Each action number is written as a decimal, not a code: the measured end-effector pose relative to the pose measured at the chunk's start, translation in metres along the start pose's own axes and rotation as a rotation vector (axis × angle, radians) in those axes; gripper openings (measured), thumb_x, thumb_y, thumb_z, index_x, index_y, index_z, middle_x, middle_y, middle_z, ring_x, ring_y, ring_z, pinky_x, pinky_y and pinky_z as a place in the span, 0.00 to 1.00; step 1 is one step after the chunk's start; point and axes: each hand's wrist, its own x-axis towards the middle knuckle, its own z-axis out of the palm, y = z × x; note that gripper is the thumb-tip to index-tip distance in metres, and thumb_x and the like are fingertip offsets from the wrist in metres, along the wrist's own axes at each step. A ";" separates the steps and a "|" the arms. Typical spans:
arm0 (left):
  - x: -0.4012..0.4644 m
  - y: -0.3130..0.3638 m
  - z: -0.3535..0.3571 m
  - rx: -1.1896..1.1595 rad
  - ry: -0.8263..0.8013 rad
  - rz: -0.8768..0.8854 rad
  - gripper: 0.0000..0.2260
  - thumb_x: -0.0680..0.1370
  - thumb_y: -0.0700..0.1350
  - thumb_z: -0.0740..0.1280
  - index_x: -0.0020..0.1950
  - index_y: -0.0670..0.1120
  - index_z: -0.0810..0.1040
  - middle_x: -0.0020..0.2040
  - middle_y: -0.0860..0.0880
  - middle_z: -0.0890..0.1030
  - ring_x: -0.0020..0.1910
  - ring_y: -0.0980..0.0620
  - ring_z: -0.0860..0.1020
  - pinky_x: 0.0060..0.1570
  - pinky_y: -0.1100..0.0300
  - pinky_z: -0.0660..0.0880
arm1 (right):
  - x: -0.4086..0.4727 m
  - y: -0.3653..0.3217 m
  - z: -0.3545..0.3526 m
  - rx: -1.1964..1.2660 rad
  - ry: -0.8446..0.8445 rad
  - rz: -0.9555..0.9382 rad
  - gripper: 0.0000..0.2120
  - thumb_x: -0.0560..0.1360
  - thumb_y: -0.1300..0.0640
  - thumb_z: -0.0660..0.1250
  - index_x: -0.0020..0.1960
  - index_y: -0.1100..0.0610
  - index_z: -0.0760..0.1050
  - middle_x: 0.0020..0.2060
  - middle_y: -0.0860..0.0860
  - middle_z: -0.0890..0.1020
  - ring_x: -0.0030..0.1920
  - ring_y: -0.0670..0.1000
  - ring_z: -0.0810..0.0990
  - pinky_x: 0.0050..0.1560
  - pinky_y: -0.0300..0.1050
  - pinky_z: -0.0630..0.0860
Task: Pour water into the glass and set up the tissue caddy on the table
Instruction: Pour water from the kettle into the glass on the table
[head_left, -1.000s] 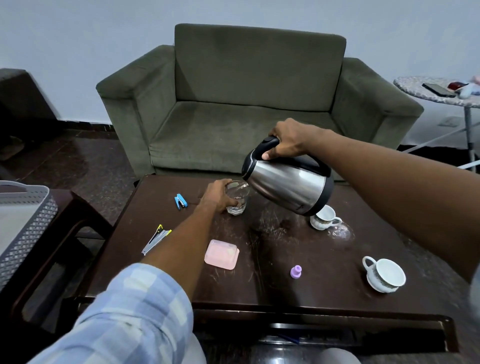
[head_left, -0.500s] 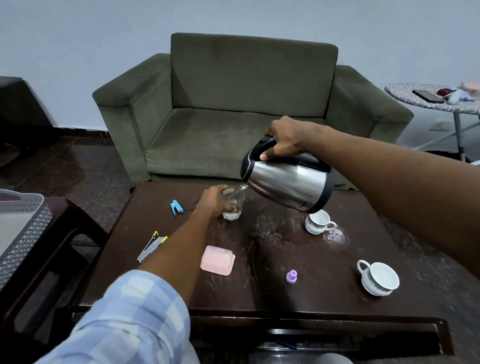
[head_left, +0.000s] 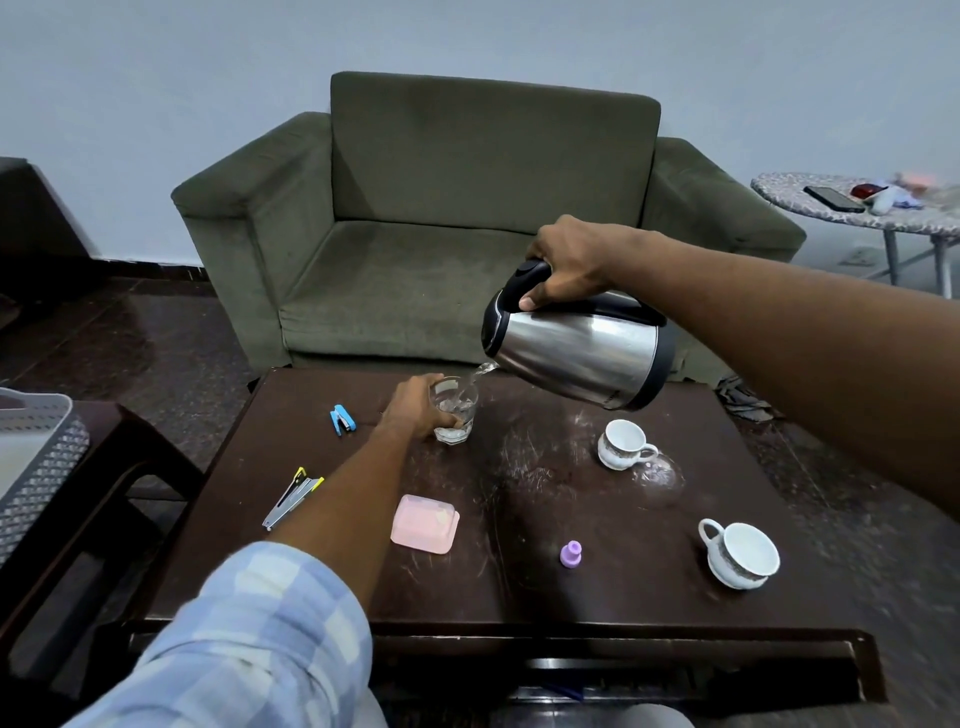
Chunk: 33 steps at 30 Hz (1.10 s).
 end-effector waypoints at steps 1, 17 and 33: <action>0.000 0.000 0.000 0.000 0.001 -0.001 0.39 0.68 0.46 0.84 0.77 0.46 0.75 0.68 0.44 0.83 0.68 0.45 0.81 0.70 0.51 0.77 | -0.001 0.000 -0.002 0.001 0.000 0.002 0.22 0.73 0.40 0.75 0.56 0.57 0.84 0.38 0.52 0.81 0.46 0.59 0.82 0.50 0.54 0.81; -0.002 0.001 0.000 0.014 0.010 0.013 0.37 0.68 0.46 0.84 0.76 0.47 0.76 0.68 0.46 0.83 0.67 0.46 0.81 0.69 0.51 0.77 | -0.006 -0.004 -0.016 -0.019 0.031 -0.011 0.26 0.72 0.40 0.76 0.62 0.58 0.83 0.41 0.52 0.80 0.47 0.59 0.82 0.50 0.53 0.81; 0.000 -0.003 0.002 -0.023 0.013 0.006 0.38 0.68 0.44 0.83 0.76 0.46 0.76 0.69 0.45 0.83 0.68 0.46 0.81 0.71 0.52 0.76 | -0.010 0.019 0.051 0.138 0.096 0.038 0.21 0.72 0.39 0.75 0.48 0.57 0.83 0.37 0.53 0.83 0.42 0.57 0.81 0.39 0.49 0.72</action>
